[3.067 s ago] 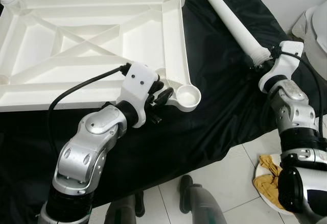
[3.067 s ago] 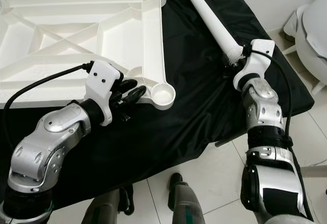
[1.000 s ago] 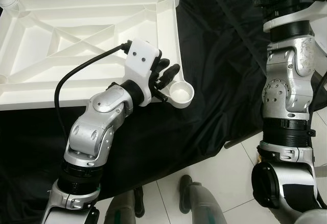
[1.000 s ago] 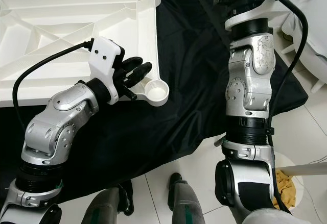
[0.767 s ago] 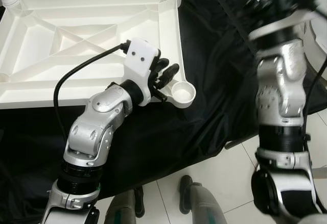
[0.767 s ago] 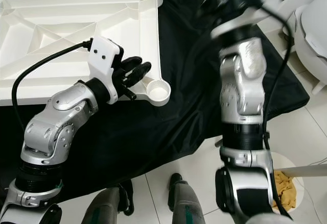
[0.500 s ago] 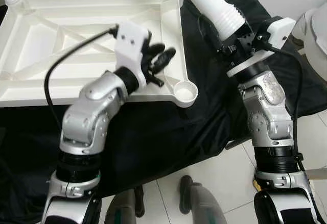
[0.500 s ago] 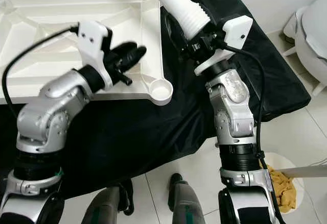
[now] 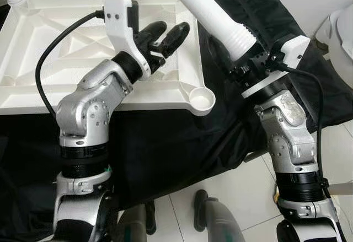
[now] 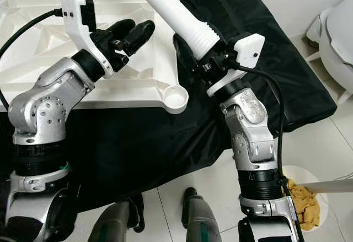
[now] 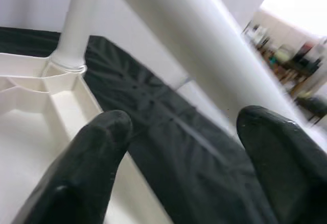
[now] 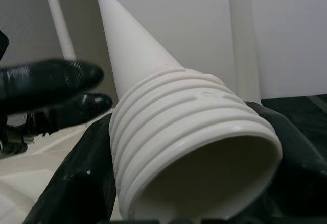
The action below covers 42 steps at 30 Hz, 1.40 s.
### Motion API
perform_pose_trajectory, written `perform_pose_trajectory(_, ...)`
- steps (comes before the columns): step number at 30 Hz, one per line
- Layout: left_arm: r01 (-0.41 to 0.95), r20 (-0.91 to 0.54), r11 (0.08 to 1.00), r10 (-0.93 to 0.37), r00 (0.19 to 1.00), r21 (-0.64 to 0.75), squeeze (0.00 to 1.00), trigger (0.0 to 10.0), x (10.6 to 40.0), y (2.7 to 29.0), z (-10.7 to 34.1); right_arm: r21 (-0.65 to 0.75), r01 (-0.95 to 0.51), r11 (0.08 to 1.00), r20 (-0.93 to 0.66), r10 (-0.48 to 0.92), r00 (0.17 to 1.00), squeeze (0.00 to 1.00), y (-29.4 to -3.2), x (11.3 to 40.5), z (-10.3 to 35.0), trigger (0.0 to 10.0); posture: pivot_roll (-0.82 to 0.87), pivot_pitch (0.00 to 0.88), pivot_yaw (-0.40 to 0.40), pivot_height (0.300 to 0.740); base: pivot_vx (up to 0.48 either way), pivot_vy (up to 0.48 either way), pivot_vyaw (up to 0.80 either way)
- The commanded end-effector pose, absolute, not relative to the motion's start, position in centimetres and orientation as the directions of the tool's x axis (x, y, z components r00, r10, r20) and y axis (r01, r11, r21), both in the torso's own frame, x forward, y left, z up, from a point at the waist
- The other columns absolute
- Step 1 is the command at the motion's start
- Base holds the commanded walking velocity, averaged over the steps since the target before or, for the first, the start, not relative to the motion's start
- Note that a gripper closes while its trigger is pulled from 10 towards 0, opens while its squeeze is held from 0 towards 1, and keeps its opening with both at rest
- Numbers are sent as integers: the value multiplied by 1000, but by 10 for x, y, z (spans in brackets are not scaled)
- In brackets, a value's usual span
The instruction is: Building children table
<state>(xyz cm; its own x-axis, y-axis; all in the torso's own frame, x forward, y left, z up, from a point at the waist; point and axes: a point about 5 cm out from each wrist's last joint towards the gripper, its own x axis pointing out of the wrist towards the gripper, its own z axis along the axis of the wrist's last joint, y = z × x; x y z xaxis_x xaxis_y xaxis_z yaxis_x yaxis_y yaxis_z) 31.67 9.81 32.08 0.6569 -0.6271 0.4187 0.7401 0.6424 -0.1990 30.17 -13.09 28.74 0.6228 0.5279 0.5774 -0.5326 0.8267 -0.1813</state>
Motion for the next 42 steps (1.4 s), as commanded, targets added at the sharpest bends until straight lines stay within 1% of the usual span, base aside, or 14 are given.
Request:
perform_pose_trajectory(1, 763, 435, 586, -633, 640, -271, 1000, 10000, 317, 100, 322, -195, -555, 809, 577, 552, 602, 0, -127, 296, 286, 10000, -20, 257, 43, 740, 0, 0, 0)
perform_pose_trajectory(2, 763, 435, 586, -633, 640, -271, 1000, 10000, 317, 100, 322, -195, -555, 809, 577, 552, 602, 0, -127, 296, 286, 10000, -20, 257, 43, 740, 0, 0, 0)
perform_pose_trajectory(4, 790, 472, 507, -635, 612, -344, 1000, 10000, 316, 100, 324, -194, -559, 806, 570, 557, 605, 0, -128, 296, 284, 10000, -17, 256, 42, 740, 0, 0, 0)
perform_pose_trajectory(5, 790, 472, 507, -635, 612, -344, 1000, 10000, 316, 100, 324, -194, -559, 806, 570, 557, 605, 0, -128, 296, 284, 10000, -17, 256, 42, 740, 0, 0, 0)
perform_pose_trajectory(7, 807, 489, 465, -642, 591, -365, 1000, 10000, 314, 98, 327, -185, -561, 807, 560, 556, 614, 0, -129, 294, 281, 10000, -15, 253, 41, 740, 0, 0, 0)
perform_pose_trajectory(13, 793, 451, 472, -653, 608, -384, 1000, 10000, 318, 96, 322, -182, -566, 804, 550, 560, 619, 0, -129, 291, 278, 10000, -18, 250, 44, 740, 0, 0, 0)
perform_pose_trajectory(14, 773, 423, 500, -649, 633, -390, 392, 10000, 322, 96, 319, -186, -574, 797, 547, 569, 613, 0, -128, 289, 277, 10000, -19, 250, 45, 740, 0, 0, 0)
perform_pose_trajectory(15, 751, 396, 511, -641, 657, -418, 0, 10000, 326, 97, 316, -193, -585, 787, 541, 583, 606, 0, -127, 287, 277, 10000, -19, 250, 45, 740, 0, 0, 0)
perform_pose_trajectory(18, 708, 363, 536, -614, 701, -460, 0, 10000, 334, 101, 312, -209, -610, 764, 525, 614, 590, 0, -125, 283, 274, 10000, -25, 246, 52, 740, 0, 0, 0)
perform_pose_trajectory(22, 682, 345, 550, -596, 725, -483, 0, 10000, 339, 104, 310, -217, -626, 749, 512, 633, 581, 0, -124, 280, 272, 10000, -25, 246, 52, 740, 0, 0, 0)
perform_pose_trajectory(25, 619, 294, 587, -557, 776, -522, 0, 10000, 350, 111, 308, -229, -650, 724, 481, 665, 571, 0, -122, 273, 265, 10000, -29, 244, 62, 740, 0, 0, 0)
perform_pose_trajectory(34, 550, 267, 627, -492, 829, -552, 0, 10000, 367, 130, 318, -238, -653, 719, 435, 680, 590, 0, -127, 262, 255, 10000, -38, 238, 78, 740, 0, 0, 0)
perform_pose_trajectory(39, 527, 255, 638, -473, 843, -561, 0, 10000, 371, 135, 319, -238, -649, 723, 430, 678, 597, 0, -129, 261, 254, 10000, -37, 236, 78, 740, 0, 0, 0)
perform_pose_trajectory(42, 466, 227, 656, -420, 879, -593, 0, 10000, 376, 146, 319, -233, -639, 733, 427, 667, 611, 0, -131, 258, 252, 10000, -38, 236, 82, 740, 0, 0, 0)
